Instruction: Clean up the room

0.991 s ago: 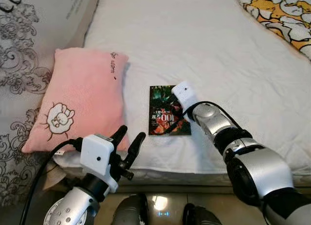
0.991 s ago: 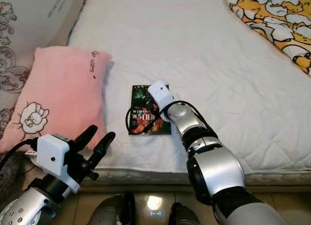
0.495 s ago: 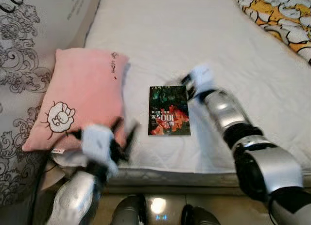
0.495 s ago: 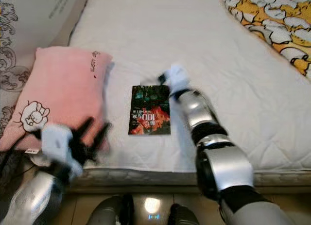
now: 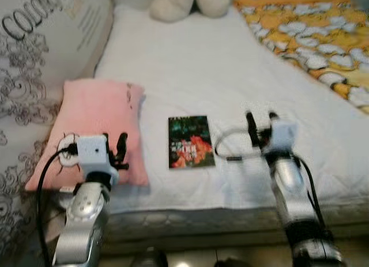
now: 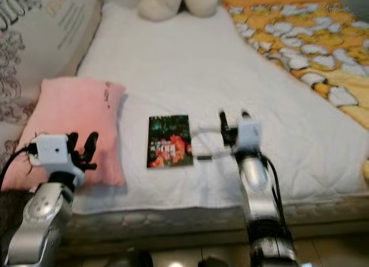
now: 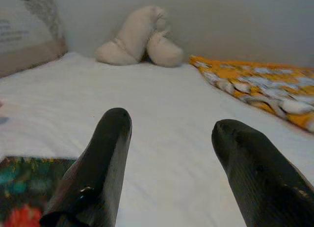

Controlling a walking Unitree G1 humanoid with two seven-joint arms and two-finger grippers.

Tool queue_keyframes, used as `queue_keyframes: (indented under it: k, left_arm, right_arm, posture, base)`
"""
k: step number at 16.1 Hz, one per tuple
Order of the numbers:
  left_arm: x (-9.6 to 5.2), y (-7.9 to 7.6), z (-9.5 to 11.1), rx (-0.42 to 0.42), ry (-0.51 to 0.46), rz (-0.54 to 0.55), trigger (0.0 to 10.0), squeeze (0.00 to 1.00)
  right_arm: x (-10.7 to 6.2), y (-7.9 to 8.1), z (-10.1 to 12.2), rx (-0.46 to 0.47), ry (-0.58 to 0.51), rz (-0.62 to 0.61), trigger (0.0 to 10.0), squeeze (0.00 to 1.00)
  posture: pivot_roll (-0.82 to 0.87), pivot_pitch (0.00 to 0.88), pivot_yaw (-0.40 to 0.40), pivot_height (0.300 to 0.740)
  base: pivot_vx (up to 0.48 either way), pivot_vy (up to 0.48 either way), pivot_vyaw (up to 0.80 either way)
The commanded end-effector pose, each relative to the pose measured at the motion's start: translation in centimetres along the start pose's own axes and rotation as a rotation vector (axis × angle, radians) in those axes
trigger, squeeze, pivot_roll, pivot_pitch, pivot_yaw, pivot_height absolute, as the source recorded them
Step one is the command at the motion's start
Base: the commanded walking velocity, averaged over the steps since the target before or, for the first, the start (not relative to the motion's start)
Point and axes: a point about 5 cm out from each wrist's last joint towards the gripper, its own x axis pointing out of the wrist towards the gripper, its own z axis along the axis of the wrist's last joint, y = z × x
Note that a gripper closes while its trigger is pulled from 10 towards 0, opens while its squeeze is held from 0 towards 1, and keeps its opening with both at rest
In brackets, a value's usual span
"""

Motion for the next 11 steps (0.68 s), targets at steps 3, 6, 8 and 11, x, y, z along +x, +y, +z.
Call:
queue_keyframes:
  k: [3, 6, 8, 11]
  left_arm:
    - [-1.7, -0.1, -2.3, 0.032, 0.035, -0.050, 10.0, 1.00]
    - [0.0, -0.4, -2.1, 0.016, -0.017, 0.011, 10.0, 1.00]
    - [0.1, -0.5, -1.6, -0.019, -0.059, 0.000, 10.0, 1.00]
    - [0.0, 0.0, -2.0, 0.004, -0.059, 0.040, 10.0, 1.00]
  right_arm:
    - [-4.8, -0.8, -2.1, 0.090, 0.058, -0.057, 10.0, 1.00]
    - [-3.6, -1.0, -1.5, 0.104, 0.046, -0.059, 10.0, 1.00]
    - [-2.8, -0.7, -0.7, 0.148, 0.020, -0.020, 10.0, 1.00]
    - [-2.4, -0.5, -0.9, 0.155, 0.044, 0.011, 10.0, 1.00]
  posture:
    - [-0.11, 0.000, 0.091, 0.740]
    - [-0.12, 0.000, 0.099, 0.740]
    - [-0.11, 0.000, 0.101, 0.740]
    - [-0.11, 0.000, 0.096, 0.740]
  base:
    - [0.000, 0.000, 0.00]
    - [0.000, 0.000, 0.00]
    - [0.000, 0.000, 0.00]
    - [0.000, 0.000, 0.00]
